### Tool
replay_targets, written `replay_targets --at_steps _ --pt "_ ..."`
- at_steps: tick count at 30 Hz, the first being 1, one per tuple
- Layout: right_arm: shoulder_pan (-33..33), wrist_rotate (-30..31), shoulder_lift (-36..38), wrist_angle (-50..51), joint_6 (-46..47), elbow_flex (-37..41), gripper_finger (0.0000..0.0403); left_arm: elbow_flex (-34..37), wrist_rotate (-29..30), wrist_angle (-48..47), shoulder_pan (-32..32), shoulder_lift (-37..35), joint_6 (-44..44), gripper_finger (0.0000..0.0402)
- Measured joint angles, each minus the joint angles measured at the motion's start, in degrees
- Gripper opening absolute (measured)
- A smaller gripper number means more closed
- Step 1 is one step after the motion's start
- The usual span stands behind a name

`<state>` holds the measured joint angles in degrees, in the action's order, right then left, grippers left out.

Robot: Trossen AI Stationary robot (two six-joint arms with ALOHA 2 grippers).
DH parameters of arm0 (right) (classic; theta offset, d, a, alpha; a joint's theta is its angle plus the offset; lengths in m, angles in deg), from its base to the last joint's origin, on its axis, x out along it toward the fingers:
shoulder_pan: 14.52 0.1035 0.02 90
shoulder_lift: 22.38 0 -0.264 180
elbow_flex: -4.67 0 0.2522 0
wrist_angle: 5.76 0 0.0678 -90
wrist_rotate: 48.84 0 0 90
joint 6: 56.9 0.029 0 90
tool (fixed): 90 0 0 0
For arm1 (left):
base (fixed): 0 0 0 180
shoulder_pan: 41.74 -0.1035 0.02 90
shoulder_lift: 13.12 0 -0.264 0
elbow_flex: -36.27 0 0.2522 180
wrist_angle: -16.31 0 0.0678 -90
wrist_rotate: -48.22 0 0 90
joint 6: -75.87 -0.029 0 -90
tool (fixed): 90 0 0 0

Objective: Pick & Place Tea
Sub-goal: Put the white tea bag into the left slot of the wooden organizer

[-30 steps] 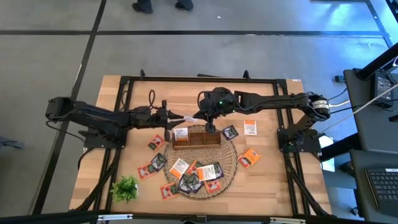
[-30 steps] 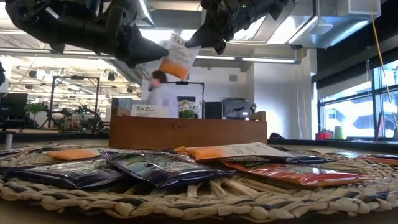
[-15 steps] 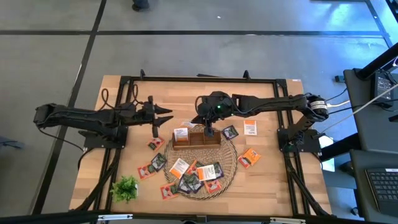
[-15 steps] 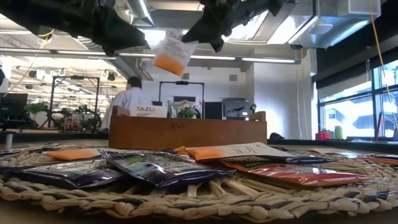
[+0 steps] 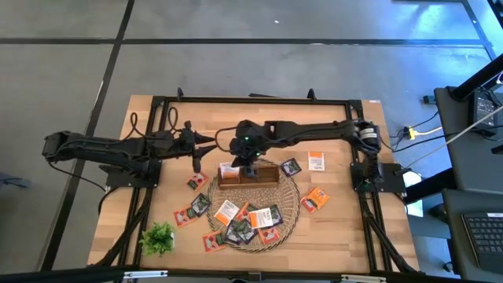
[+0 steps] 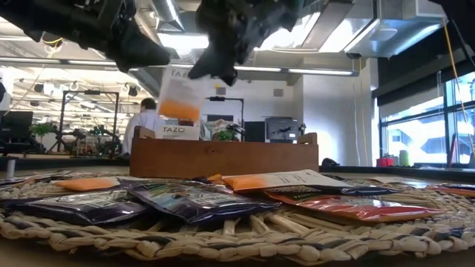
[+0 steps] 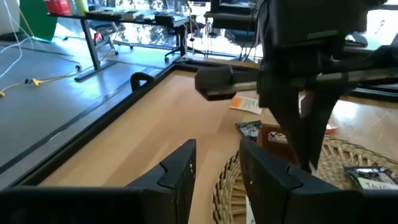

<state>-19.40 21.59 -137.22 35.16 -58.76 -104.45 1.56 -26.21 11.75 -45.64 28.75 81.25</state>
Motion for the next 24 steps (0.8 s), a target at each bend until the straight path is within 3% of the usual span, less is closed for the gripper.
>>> replay_targets --at_steps 18,24 --pt "0.3 0.4 -4.9 -1.5 -0.2 -0.1 0.0006 0.0 0.4 -0.5 0.0 0.0 -0.1 0.0118" --pt "0.3 0.4 -4.9 -1.7 -2.4 -0.1 0.0026 0.0 0.4 -0.5 0.0 0.0 -0.2 0.0114"
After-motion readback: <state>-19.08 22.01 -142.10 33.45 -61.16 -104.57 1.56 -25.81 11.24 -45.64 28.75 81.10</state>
